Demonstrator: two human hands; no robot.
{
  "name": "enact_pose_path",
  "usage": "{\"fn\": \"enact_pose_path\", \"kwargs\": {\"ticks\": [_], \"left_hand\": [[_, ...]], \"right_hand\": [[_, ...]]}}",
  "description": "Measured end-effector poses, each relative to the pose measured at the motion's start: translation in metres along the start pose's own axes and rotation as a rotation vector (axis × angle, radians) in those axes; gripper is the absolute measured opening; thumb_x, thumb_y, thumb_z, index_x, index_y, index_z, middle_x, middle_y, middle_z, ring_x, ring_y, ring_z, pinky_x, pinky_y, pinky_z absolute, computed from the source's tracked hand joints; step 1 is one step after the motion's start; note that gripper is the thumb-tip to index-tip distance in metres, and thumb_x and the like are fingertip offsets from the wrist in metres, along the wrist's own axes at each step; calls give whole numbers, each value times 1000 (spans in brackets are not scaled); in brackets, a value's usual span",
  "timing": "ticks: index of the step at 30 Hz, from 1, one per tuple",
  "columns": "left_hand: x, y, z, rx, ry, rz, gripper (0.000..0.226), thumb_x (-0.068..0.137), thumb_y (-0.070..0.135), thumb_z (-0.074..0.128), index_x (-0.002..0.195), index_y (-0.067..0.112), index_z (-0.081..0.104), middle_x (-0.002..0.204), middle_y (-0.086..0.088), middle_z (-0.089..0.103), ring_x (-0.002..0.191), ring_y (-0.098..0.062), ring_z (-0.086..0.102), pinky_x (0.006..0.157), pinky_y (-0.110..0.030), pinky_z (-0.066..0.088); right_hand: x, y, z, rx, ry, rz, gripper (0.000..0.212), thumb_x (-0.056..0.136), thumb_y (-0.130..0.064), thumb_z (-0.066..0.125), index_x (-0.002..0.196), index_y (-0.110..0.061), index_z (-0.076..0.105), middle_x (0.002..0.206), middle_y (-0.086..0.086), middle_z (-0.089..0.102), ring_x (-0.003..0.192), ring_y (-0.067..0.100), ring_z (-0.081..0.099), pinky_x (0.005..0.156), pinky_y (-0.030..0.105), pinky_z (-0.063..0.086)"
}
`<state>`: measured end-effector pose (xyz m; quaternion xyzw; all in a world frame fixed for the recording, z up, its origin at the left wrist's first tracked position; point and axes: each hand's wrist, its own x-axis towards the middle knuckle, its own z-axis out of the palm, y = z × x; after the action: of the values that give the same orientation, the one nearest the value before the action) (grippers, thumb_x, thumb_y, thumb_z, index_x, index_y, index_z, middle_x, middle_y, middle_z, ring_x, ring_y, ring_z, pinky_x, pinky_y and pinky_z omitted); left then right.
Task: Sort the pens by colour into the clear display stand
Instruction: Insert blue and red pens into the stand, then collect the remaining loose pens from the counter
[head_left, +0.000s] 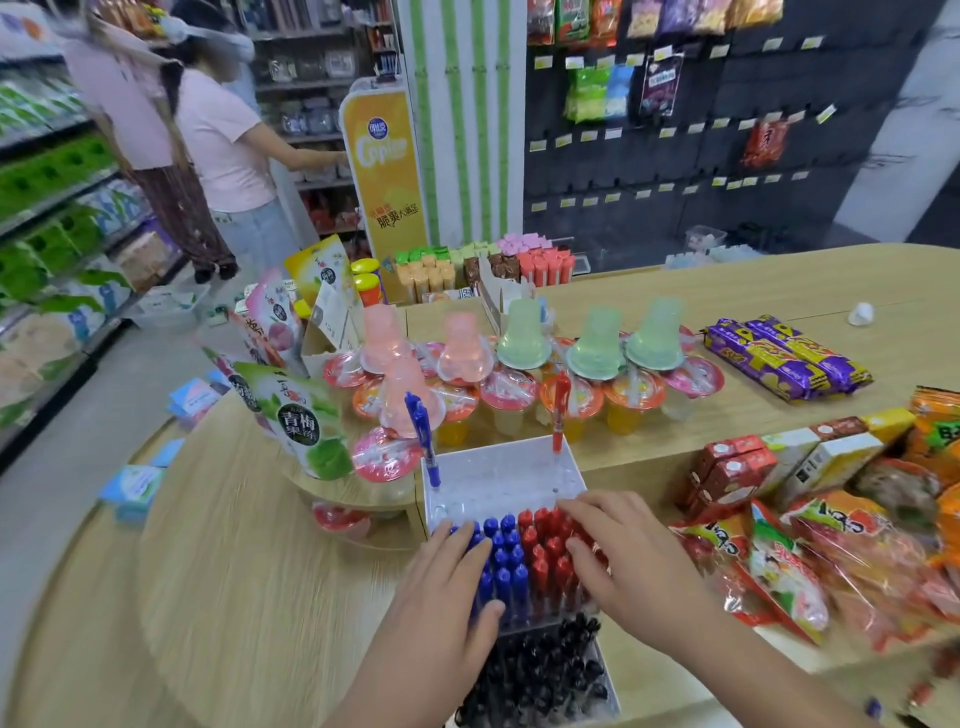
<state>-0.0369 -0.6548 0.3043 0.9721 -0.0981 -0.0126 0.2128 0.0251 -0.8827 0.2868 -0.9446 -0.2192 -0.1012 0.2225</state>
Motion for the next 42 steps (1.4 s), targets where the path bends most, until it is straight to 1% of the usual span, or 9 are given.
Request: {"fn": "enact_pose_path", "kwargs": {"ticks": [5, 10, 16, 20, 25, 32, 35, 38, 42], "left_hand": [[10, -8, 15, 44, 27, 31, 75, 89, 62, 20, 155, 27, 18, 161, 16, 4, 146, 0, -16, 117, -21, -7], [15, -16, 31, 125, 37, 63, 63, 92, 51, 40, 142, 13, 48, 154, 0, 39, 146, -17, 21, 113, -34, 22], [10, -19, 34, 128, 129, 106, 61, 96, 48, 36, 147, 15, 39, 159, 1, 29, 150, -16, 12, 118, -32, 18], [-9, -22, 26, 31, 208, 77, 58, 98, 44, 35, 149, 17, 34, 162, 5, 20, 152, -14, 6, 120, -37, 20], [-51, 10, 36, -200, 425, 259, 40, 90, 18, 51, 128, 8, 57, 132, -8, 57, 123, -24, 53, 104, -36, 41], [-62, 100, 145, -442, 5, 362, 35, 86, 24, 58, 121, 26, 60, 121, 12, 55, 111, -3, 54, 96, -12, 39], [-57, 124, 213, -443, -286, 242, 33, 91, 36, 51, 124, 33, 58, 121, 18, 55, 108, 7, 50, 93, 1, 30], [-60, 137, 265, -477, -519, 57, 27, 94, 31, 58, 121, 29, 61, 115, 15, 58, 98, 10, 53, 89, -10, 43], [-64, 154, 303, -468, -640, -60, 19, 90, 25, 65, 109, 27, 63, 100, 7, 63, 85, 0, 61, 82, -21, 50]], "right_hand": [[1, 5, 0, 13, 18, -67, 32, 92, -35, 50, 119, -28, 66, 113, -17, 61, 102, 11, 52, 82, 31, 51], [3, 14, 5, -12, 11, -150, 28, 90, -33, 58, 115, -32, 68, 115, -16, 60, 106, 12, 51, 87, 31, 48], [3, 12, 6, 49, 20, -124, 31, 92, -34, 54, 119, -29, 67, 116, -15, 60, 107, 15, 51, 87, 35, 48], [-24, 24, -5, 204, 105, 49, 34, 95, -36, 47, 122, -26, 67, 123, -16, 58, 117, 9, 51, 99, 27, 39], [-123, 56, -16, 301, 241, 451, 26, 92, -33, 46, 108, -34, 67, 115, -27, 60, 109, -9, 53, 85, 2, 36], [-263, 79, 22, 382, 260, 929, 31, 92, -1, 60, 97, -31, 68, 96, -17, 67, 91, -10, 58, 74, -2, 38], [-318, 88, 28, 318, 265, 1006, 28, 93, -13, 59, 97, -41, 64, 90, -16, 66, 81, 2, 63, 76, 1, 39], [-365, 85, 31, 318, 231, 1103, 34, 91, -15, 61, 101, -47, 63, 102, -18, 66, 92, 3, 64, 81, 19, 48], [-399, 72, 29, 270, 256, 1141, 35, 85, -26, 59, 111, -49, 58, 109, -24, 62, 98, -3, 62, 86, 17, 48]]}}
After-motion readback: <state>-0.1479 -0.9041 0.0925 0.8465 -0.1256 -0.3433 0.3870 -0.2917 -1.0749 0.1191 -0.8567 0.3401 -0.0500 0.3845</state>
